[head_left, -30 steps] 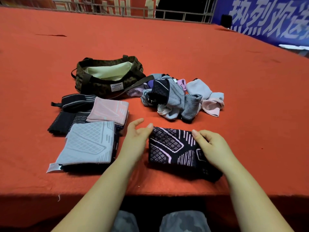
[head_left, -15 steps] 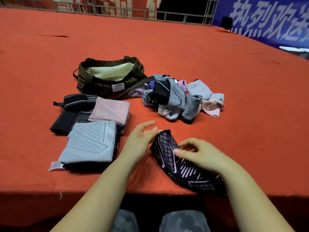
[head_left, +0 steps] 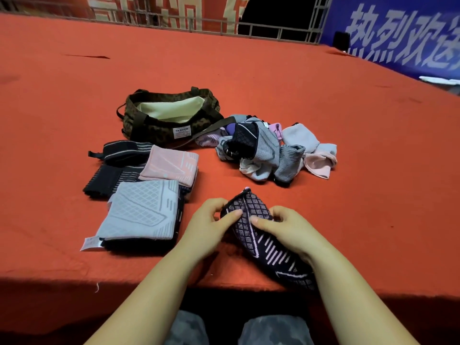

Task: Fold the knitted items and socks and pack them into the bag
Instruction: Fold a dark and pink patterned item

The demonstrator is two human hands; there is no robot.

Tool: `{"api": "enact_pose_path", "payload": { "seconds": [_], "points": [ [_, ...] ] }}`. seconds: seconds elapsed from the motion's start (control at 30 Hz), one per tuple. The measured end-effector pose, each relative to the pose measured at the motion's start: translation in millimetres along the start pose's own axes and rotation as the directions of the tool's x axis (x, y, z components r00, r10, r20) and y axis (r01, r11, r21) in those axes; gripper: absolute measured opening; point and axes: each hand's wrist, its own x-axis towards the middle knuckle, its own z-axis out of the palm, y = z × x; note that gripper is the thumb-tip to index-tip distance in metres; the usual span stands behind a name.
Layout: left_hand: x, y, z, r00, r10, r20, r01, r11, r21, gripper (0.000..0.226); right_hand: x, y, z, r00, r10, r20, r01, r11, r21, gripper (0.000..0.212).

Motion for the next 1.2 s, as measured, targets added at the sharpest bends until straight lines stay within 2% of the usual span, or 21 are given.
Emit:
{"api": "enact_pose_path", "payload": {
  "seconds": [0.13, 0.23, 0.33, 0.37, 0.43, 0.53, 0.6, 0.73, 0.87, 0.97, 1.07, 1.13, 1.2],
  "points": [
    [2, 30, -8, 0.973, 0.224, 0.06, -0.216, 0.968, -0.125, 0.017, -14, -33, -4, 0.966, -0.252, -0.054, 0.257, 0.931, 0.258, 0.018],
    [7, 51, -13, 0.96, 0.275, 0.058, -0.259, 0.946, -0.197, 0.026, -24, -54, -5, 0.903, -0.406, -0.14, 0.429, 0.844, 0.323, 0.017],
    [10, 71, -23, 0.962, 0.263, 0.067, -0.241, 0.942, -0.234, 0.061, -34, -70, -6, 0.842, -0.508, -0.18, 0.537, 0.821, 0.195, 0.005],
    [10, 80, -28, 0.954, 0.285, 0.092, -0.261, 0.941, -0.215, 0.064, -37, -74, -6, 0.824, -0.54, -0.172, 0.561, 0.821, 0.107, 0.009],
    [9, 98, -35, 0.928, 0.333, 0.166, -0.307, 0.938, -0.163, 0.056, -43, -80, -6, 0.798, -0.581, -0.159, 0.579, 0.813, -0.062, 0.011],
    [5, 117, -40, 0.909, 0.37, 0.194, -0.356, 0.929, -0.104, 0.019, -52, -87, -6, 0.788, -0.584, -0.196, 0.56, 0.811, -0.167, 0.005],
    [3, 120, -40, 0.909, 0.382, 0.169, -0.374, 0.924, -0.078, 0.004, -57, -89, -5, 0.783, -0.577, -0.232, 0.543, 0.816, -0.198, 0.012],
    [-4, 117, -48, 0.927, 0.352, 0.127, -0.332, 0.931, -0.152, 0.012, -64, -88, -7, 0.767, -0.588, -0.257, 0.538, 0.807, -0.243, 0.015],
    [-12, 123, -53, 0.933, 0.334, 0.132, -0.314, 0.937, -0.151, 0.01, -66, -85, -12, 0.767, -0.59, -0.251, 0.532, 0.804, -0.265, 0.014],
    [-12, 121, -64, 0.946, 0.324, 0.012, -0.32, 0.938, -0.134, 0.011, -67, -83, -16, 0.767, -0.587, -0.26, 0.538, 0.808, -0.239, 0.016],
    [-10, 117, -81, 0.954, 0.286, -0.089, -0.297, 0.942, -0.156, 0.006, -67, -81, -27, 0.743, -0.582, -0.329, 0.571, 0.809, -0.143, 0.014],
    [-10, 114, -82, 0.969, 0.247, -0.017, -0.246, 0.954, -0.17, 0.024, -66, -80, -32, 0.741, -0.565, -0.361, 0.583, 0.809, -0.069, 0.011],
    [-9, 107, -73, 0.976, 0.158, 0.152, -0.138, 0.981, -0.138, 0.054, -66, -80, -33, 0.757, -0.557, -0.342, 0.598, 0.801, 0.021, 0.006]
  ]
}}
